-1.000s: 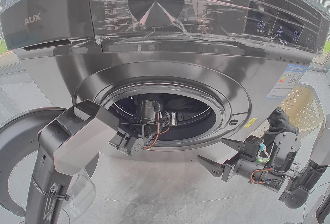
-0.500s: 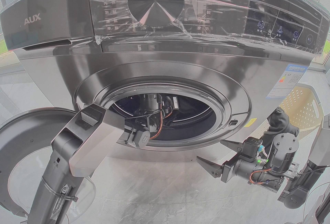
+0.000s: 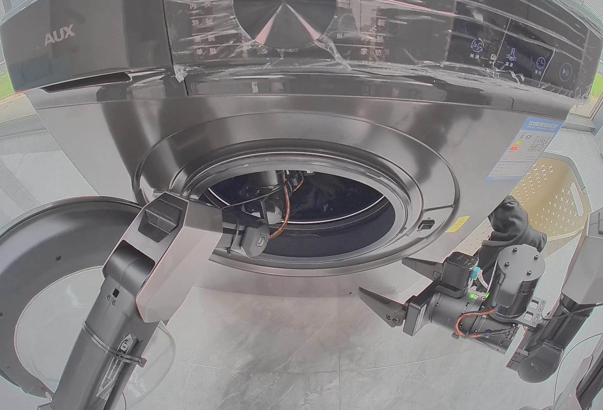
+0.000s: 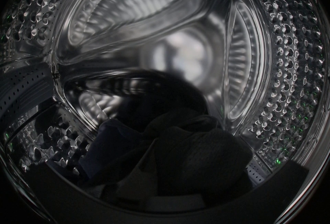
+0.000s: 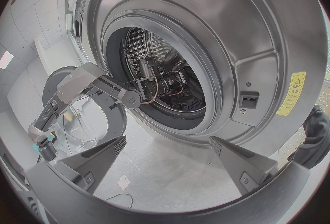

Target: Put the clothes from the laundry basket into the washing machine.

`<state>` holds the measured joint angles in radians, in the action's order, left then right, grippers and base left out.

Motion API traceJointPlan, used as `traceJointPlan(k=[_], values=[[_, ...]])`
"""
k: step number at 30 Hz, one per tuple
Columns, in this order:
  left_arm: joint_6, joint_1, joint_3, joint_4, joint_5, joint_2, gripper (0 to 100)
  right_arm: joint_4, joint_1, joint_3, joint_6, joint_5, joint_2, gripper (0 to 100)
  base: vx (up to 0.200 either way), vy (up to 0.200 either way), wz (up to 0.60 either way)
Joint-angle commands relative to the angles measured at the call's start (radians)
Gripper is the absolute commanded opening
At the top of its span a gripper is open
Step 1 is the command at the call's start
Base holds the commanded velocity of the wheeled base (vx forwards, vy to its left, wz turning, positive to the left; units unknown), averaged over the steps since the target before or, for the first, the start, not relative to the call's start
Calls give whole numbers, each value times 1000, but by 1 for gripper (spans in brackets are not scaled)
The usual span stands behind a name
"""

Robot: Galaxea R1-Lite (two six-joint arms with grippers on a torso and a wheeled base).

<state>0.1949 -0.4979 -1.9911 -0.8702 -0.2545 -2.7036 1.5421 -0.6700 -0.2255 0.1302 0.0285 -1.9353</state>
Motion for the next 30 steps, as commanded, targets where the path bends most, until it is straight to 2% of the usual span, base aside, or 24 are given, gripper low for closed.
traceJointPlan(k=[1, 4, 5, 11, 13, 21, 24, 26, 27, 30], values=[[0, -10, 43, -4, 1, 19, 0, 0, -2, 0, 0, -1, -2, 100, 0, 0, 0], [0, -11, 49, -4, 4, 19, 0, 0, -3, -3, 0, 1, -2, 100, 0, 0, 0], [0, -11, 49, -4, 4, 19, 100, 0, -3, -3, 0, -1, -2, 100, 0, 0, 0], [5, -11, 120, -6, 6, 51, 100, 0, -3, -3, 0, 1, -2, 100, 0, 0, 0], [8, -28, 287, 17, 21, 140, 100, 1, -3, -1, 0, 1, -4, 100, 0, 0, 0], [8, -85, 595, 85, 112, 315, 100, 1, -3, -1, 0, 1, -2, 100, 0, 0, 0], [14, -103, 644, 114, 139, 377, 100, 1, -3, -1, 0, 1, -2, 100, 0, 0, 0], [24, -110, 638, 111, 149, 386, 100, 0, -3, -3, 0, -1, -2, 100, 0, 0, 0], [40, -114, 615, 99, 152, 386, 100, 1, -3, -3, 0, -1, -4, 100, 0, 0, 0], [47, -114, 580, 83, 150, 380, 100, 1, -3, -3, 0, -1, -5, 100, 0, 0, 0]])
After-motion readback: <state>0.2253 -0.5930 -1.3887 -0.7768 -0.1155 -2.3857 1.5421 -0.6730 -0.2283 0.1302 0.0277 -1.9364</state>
